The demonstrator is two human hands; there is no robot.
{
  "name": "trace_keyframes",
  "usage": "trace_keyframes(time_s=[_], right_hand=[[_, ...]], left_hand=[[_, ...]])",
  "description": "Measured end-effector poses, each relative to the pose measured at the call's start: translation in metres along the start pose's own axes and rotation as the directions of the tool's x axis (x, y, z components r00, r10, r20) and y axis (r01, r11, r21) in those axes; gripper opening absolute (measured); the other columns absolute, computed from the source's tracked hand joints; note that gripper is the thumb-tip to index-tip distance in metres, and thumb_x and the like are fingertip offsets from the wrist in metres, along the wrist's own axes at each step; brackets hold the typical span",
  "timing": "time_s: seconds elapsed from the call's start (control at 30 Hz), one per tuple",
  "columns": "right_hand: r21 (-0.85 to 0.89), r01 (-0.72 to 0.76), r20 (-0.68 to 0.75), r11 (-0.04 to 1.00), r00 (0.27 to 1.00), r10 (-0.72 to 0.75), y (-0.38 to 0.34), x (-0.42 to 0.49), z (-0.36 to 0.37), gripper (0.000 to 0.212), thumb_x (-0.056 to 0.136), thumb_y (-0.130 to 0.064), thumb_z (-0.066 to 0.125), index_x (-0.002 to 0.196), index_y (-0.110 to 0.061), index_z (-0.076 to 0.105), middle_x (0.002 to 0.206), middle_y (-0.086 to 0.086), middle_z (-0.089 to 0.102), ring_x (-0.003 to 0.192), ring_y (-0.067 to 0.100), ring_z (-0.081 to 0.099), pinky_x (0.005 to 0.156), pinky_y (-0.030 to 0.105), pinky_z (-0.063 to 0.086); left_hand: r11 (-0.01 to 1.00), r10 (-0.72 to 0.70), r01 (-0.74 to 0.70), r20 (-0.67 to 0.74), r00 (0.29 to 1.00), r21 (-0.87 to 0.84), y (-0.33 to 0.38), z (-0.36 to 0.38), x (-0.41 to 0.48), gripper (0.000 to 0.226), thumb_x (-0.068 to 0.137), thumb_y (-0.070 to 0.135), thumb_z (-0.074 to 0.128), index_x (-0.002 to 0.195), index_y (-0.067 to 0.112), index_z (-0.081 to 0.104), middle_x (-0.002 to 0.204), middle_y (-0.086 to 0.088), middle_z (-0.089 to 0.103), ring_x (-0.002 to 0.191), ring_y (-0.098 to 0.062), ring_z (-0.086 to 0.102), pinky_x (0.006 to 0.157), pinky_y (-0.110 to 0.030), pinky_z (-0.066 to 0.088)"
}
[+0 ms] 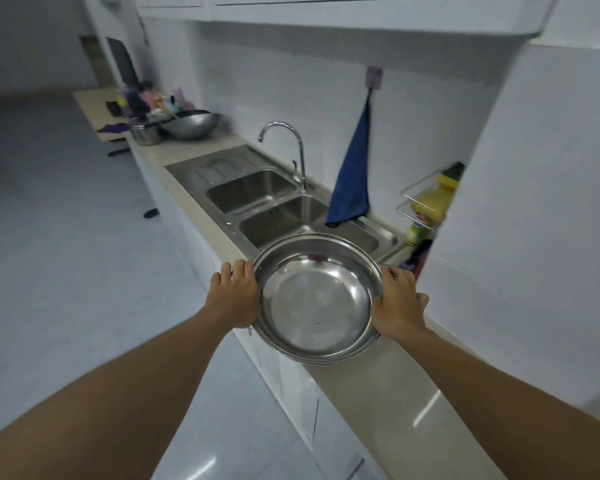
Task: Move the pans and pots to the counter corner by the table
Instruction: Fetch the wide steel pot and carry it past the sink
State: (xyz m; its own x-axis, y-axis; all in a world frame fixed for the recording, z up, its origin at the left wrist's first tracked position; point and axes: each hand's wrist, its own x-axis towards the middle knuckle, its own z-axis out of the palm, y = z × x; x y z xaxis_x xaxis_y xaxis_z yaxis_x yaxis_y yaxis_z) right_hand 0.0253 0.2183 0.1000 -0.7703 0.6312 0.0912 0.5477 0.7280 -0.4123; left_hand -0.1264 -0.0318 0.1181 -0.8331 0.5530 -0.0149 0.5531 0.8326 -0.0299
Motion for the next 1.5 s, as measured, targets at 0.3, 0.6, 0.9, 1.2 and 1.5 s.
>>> trace_keyframes(time_s=[0.3,0.6,0.9,1.2,1.5], right_hand=[[-0.002,0.16,0.084,0.987,0.984,-0.159,-0.098,0.102,0.049,0.051,0.084,-0.006,0.058,0.133,-0.019,0.047,0.151,0.0,0.034,0.142,0.021,0.024,0.11,0.051,0.03],[0.028,0.194,0.132,0.981,0.972,-0.196,-0.227,0.186,0.117,0.054,0.087,-0.009,0.057,0.138,-0.023,0.044,0.157,-0.003,0.026,0.146,0.017,0.02,0.11,0.047,0.023],[0.037,0.186,0.137,0.982,0.972,-0.189,-0.356,0.256,0.172,0.055,0.087,-0.009,0.056,0.139,-0.023,0.043,0.152,-0.002,0.03,0.147,0.019,0.016,0.113,0.052,0.025],[0.033,0.182,0.165,0.983,0.969,-0.185,-0.432,0.37,0.23,0.058,0.089,-0.01,0.056,0.143,-0.024,0.04,0.161,0.0,0.021,0.153,0.021,0.009,0.117,0.056,0.019],[0.067,0.242,0.218,0.968,0.943,-0.251,-0.519,0.52,0.29,0.05,0.088,-0.011,0.054,0.135,-0.022,0.046,0.156,0.001,0.029,0.15,0.02,0.011,0.114,0.052,0.021]], left_hand=[[0.984,-0.174,0.174,0.006,0.985,-0.025,-0.095,0.004,0.066,0.062,0.092,0.035,0.056,0.143,0.012,0.028,0.143,-0.008,0.037,0.128,-0.031,0.036,0.109,-0.043,0.034],[0.975,-0.22,0.22,0.002,0.976,-0.041,-0.229,0.003,0.145,0.055,0.093,0.034,0.054,0.14,0.013,0.033,0.141,-0.007,0.039,0.127,-0.03,0.037,0.109,-0.042,0.035],[0.977,-0.215,0.216,0.019,0.976,-0.001,-0.359,-0.009,0.232,0.058,0.09,0.029,0.059,0.14,0.012,0.033,0.139,-0.007,0.04,0.126,-0.029,0.038,0.108,-0.04,0.036],[0.976,-0.217,0.217,-0.003,0.976,-0.033,-0.439,0.005,0.353,0.056,0.091,0.029,0.056,0.139,0.012,0.035,0.138,-0.008,0.041,0.125,-0.03,0.039,0.107,-0.041,0.036],[0.962,-0.271,0.27,-0.014,0.962,-0.039,-0.526,0.006,0.494,0.058,0.088,0.031,0.064,0.137,0.014,0.037,0.136,-0.006,0.044,0.122,-0.027,0.04,0.108,-0.04,0.036]])
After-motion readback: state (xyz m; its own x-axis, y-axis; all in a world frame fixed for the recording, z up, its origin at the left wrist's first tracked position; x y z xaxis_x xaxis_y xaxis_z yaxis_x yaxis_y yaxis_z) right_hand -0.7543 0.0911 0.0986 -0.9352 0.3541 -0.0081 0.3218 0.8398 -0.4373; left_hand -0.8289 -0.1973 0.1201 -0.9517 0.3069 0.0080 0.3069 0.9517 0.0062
